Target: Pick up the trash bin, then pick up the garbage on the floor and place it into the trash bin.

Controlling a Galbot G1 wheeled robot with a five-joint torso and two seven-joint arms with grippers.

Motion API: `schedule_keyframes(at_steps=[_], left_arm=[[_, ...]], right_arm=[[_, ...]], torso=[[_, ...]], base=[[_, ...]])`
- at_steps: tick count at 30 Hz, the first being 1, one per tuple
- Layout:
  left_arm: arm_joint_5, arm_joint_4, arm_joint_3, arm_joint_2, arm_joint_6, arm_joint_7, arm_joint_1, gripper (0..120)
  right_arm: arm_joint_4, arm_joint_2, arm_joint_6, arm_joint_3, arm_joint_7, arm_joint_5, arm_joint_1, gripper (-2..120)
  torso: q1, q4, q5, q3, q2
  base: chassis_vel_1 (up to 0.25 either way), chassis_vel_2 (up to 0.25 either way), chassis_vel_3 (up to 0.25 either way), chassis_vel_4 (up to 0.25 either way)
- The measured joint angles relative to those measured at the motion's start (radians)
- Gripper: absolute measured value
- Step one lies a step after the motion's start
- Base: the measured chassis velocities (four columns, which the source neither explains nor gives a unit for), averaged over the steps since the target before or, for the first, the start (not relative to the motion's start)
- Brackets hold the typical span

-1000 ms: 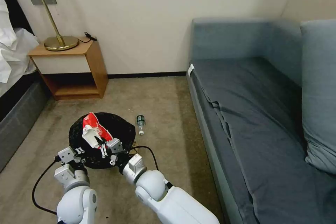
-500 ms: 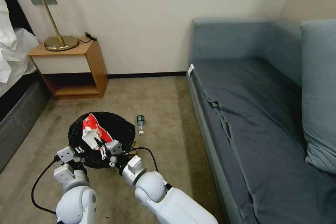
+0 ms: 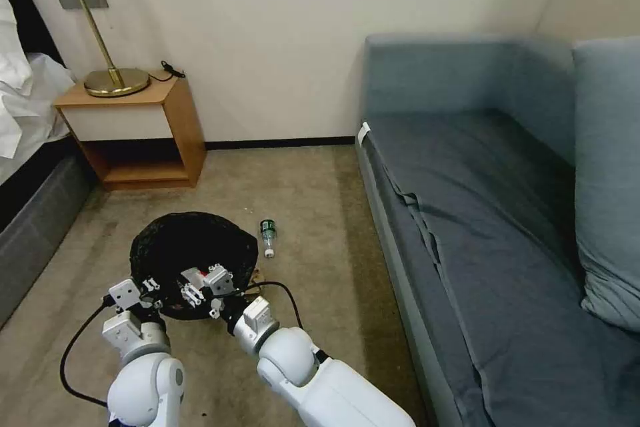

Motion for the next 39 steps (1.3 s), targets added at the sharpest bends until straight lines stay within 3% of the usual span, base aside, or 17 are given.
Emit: schedule_keyframes(at_steps=[2, 8, 25, 30, 39], left_arm=[[0.0, 0.0, 0.0, 0.0, 0.0, 0.0, 0.0, 4], [0.0, 0.0, -0.003, 0.0, 0.0, 0.0, 0.001, 4], [-0.001, 0.002, -0.005, 0.0, 0.0, 0.001, -0.006, 4], [-0.001, 0.002, -0.004, 0.0, 0.0, 0.002, -0.008, 4], [0.001, 0.004, -0.007, 0.0, 0.0, 0.005, -0.007, 4]], right_arm=[[0.001, 0.0, 0.0, 0.0, 0.0, 0.0, -0.002, 68], [0.001, 0.002, 0.0, 0.0, 0.001, 0.0, -0.002, 85], [0.015, 0.003, -0.004, 0.002, 0.015, 0.011, -0.001, 86], [0.024, 0.001, -0.01, 0.013, 0.021, 0.008, -0.005, 99], [0.058, -0.003, -0.011, 0.059, 0.027, -0.005, -0.031, 100]], torso=[[0.0, 0.0, 0.0, 0.0, 0.0], [0.0, 0.0, 0.0, 0.0, 0.0], [0.0, 0.0, 0.0, 0.0, 0.0], [0.0, 0.0, 0.0, 0.0, 0.0], [0.0, 0.0, 0.0, 0.0, 0.0]], base=[[0.0, 0.0, 0.0, 0.0], [0.0, 0.0, 0.0, 0.0], [0.0, 0.0, 0.0, 0.0], [0.0, 0.0, 0.0, 0.0], [0.0, 0.0, 0.0, 0.0]])
